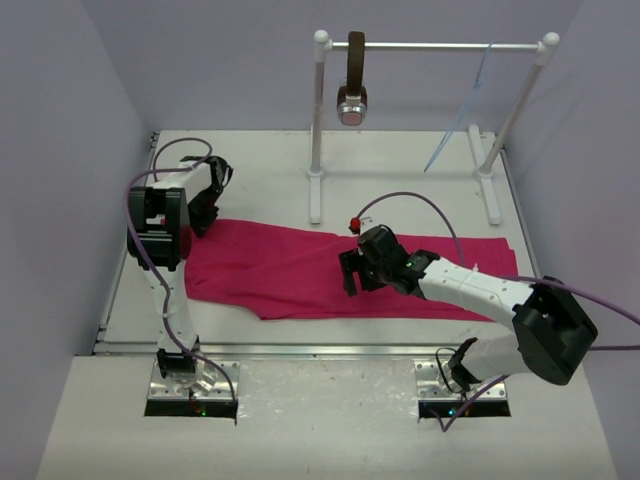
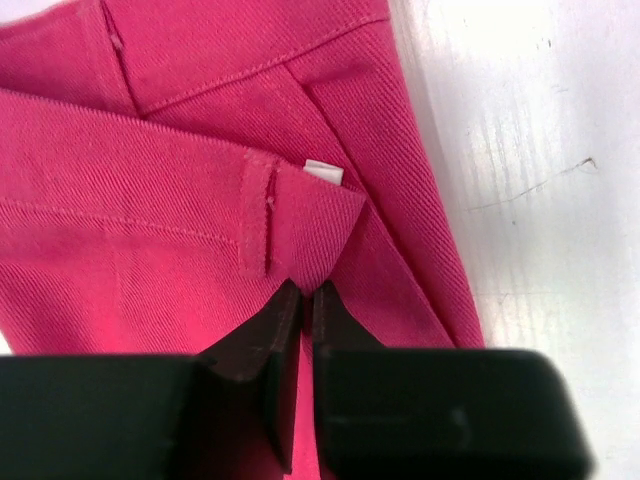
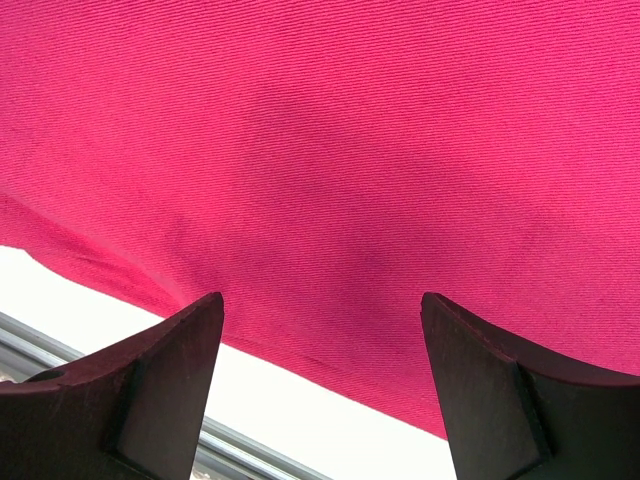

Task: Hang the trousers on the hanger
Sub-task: Fold the trousers at the center of the board.

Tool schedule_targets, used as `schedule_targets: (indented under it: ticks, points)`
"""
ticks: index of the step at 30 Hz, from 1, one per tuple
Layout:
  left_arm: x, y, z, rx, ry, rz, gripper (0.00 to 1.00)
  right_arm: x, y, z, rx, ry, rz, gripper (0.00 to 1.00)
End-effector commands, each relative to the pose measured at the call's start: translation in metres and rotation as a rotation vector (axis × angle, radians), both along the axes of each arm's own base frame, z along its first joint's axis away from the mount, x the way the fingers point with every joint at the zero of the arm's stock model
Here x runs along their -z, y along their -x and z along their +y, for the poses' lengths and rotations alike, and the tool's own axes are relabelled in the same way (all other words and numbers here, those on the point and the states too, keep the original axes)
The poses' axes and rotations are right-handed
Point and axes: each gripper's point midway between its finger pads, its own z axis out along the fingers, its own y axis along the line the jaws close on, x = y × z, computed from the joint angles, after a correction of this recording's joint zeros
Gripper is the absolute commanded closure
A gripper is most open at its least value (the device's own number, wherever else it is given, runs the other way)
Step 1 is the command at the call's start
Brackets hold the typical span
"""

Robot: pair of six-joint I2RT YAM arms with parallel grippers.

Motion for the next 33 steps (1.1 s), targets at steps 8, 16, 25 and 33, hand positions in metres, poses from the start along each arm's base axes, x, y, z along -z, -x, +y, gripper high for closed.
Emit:
schedule_targets:
  ticks: [8, 16, 25, 33]
  points:
    - [-0.066, -0.004, 0.01, -0.053, -0.054, -0.161, 1.0, 0.012, -0.012, 0.0, 0.016, 0.057, 0.004, 0.19]
    - [-0.091, -0.007, 0.014, -0.095, -0.044, -0.223, 1.0, 0.058, -0.02, -0.024, 0.089, 0.22, 0.109, 0.18]
    - [-0.108, 0.005, 0.041, -0.185, -0.028, -0.277, 1.0, 0.066, -0.02, -0.03, 0.114, 0.236, 0.127, 0.16]
    - [-0.139, 0.005, 0.064, -0.217, -0.024, -0.385, 1.0, 0.074, -0.016, -0.034, 0.118, 0.249, 0.172, 0.16]
